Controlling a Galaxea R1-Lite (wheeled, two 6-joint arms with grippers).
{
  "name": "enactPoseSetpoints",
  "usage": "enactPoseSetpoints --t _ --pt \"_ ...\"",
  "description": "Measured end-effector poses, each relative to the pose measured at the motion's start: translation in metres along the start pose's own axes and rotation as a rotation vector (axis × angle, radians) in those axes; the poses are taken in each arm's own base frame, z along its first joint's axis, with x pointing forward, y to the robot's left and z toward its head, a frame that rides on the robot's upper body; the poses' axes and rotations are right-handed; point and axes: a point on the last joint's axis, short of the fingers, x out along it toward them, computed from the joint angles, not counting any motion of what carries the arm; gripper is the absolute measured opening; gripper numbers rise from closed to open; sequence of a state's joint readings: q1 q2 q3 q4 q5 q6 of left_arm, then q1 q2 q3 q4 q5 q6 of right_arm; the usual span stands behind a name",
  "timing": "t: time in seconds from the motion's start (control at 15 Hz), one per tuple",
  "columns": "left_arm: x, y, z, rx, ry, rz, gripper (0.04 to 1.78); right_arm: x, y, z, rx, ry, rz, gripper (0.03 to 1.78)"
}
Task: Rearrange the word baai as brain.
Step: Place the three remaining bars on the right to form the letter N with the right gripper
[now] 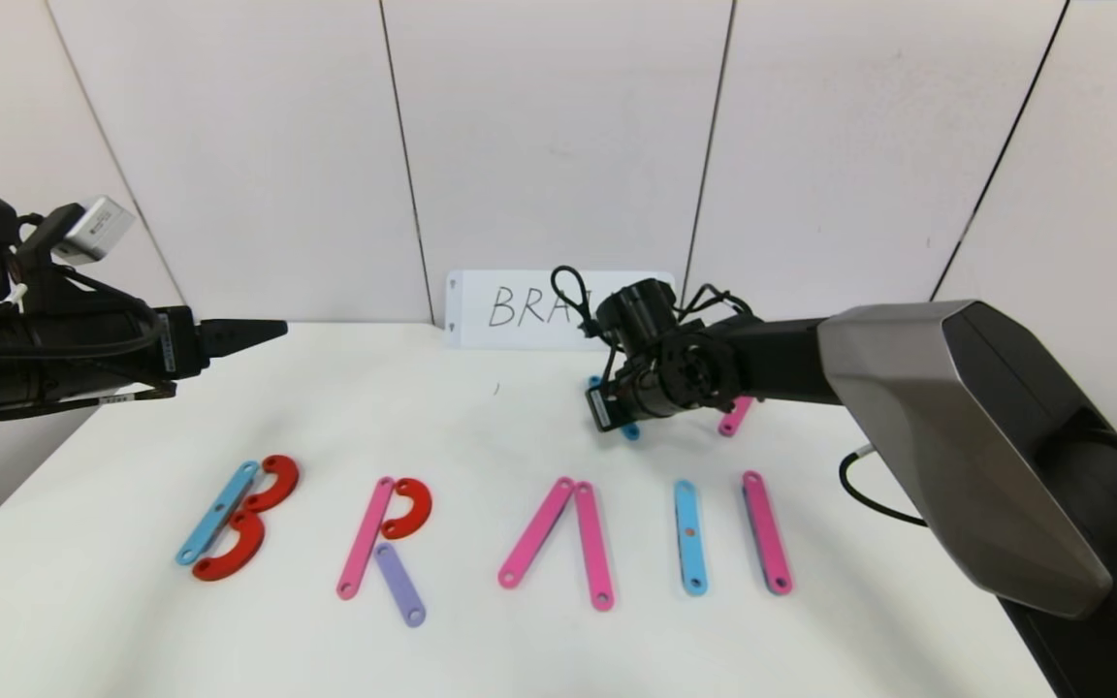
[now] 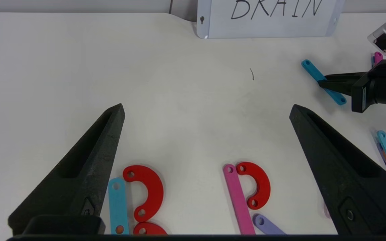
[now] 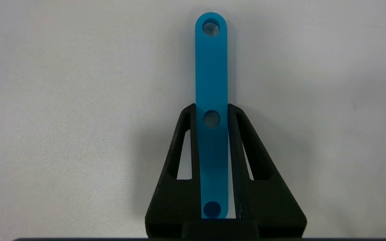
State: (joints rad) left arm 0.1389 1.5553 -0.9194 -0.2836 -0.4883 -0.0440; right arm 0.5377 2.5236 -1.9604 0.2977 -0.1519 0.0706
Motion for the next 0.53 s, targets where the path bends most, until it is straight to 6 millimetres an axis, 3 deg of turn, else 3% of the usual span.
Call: enactPoseSetpoints --t 0.27,0.53 --pt "0.001 0.001 -0.001 -0.002 0.005 0.0 1.73 -0.011 -0.01 0.006 0.013 -0.008 -0.064 0.29" --pt "0.002 0.001 -0.001 -0.002 0.006 -0.001 1.73 -0.051 -0.031 0.025 0.048 -0.068 -0.154 0.29"
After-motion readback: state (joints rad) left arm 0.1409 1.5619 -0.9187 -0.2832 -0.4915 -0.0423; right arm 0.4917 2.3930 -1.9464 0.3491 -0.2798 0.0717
